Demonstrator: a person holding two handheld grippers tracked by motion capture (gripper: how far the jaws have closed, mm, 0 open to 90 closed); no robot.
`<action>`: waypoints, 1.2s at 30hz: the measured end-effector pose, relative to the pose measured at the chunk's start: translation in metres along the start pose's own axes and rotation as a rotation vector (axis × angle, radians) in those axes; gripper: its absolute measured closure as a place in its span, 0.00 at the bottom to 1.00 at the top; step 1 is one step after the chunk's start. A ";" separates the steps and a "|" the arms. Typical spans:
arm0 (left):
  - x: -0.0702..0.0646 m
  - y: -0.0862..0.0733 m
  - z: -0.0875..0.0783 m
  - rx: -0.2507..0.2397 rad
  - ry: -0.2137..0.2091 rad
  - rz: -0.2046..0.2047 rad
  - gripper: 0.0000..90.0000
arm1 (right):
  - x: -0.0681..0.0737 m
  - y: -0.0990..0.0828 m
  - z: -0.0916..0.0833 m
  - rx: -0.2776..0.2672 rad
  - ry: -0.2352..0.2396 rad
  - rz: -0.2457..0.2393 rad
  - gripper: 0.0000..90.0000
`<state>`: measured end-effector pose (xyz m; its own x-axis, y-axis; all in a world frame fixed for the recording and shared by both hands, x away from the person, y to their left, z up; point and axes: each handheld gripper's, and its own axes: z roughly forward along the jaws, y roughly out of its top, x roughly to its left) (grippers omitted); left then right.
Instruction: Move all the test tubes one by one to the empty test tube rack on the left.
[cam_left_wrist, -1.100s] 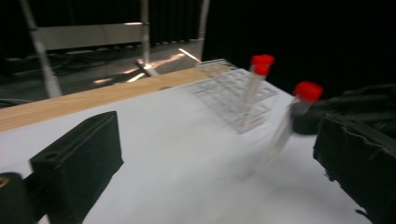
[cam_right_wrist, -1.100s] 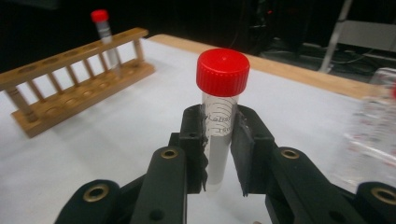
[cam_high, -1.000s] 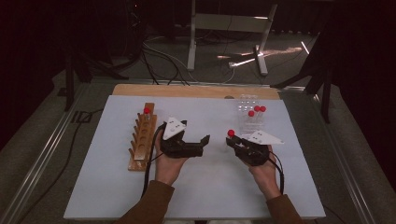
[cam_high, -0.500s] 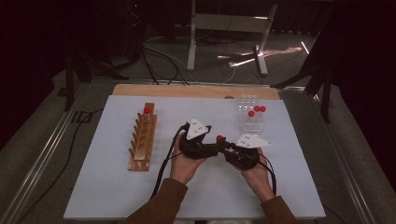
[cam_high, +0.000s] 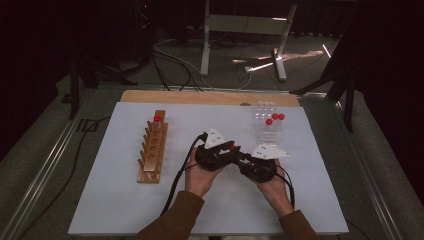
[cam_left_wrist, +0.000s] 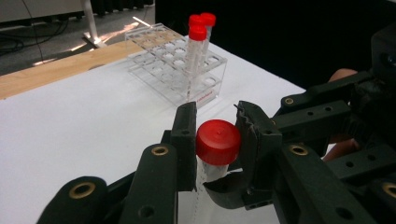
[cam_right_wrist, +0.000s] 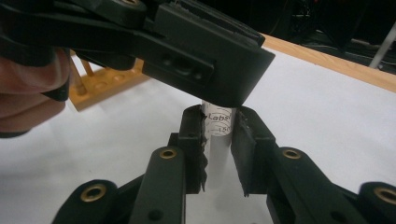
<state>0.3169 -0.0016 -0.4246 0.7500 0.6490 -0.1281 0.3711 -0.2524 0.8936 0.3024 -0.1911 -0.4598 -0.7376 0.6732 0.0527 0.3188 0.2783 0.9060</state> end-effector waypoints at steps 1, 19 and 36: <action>0.000 0.001 -0.001 -0.003 0.004 -0.002 0.79 | 0.000 0.000 0.000 -0.005 0.007 0.004 0.73; 0.024 0.013 -0.023 -0.062 0.046 -0.053 0.79 | -0.026 0.002 -0.013 -0.072 -0.038 0.125 0.02; 0.054 0.022 -0.046 -0.086 0.126 -0.079 0.79 | -0.038 0.001 -0.023 -0.111 -0.089 0.158 0.00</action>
<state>0.3405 0.0612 -0.3921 0.6438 0.7505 -0.1495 0.3737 -0.1379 0.9172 0.3169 -0.2324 -0.4513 -0.6264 0.7619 0.1648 0.3550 0.0906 0.9305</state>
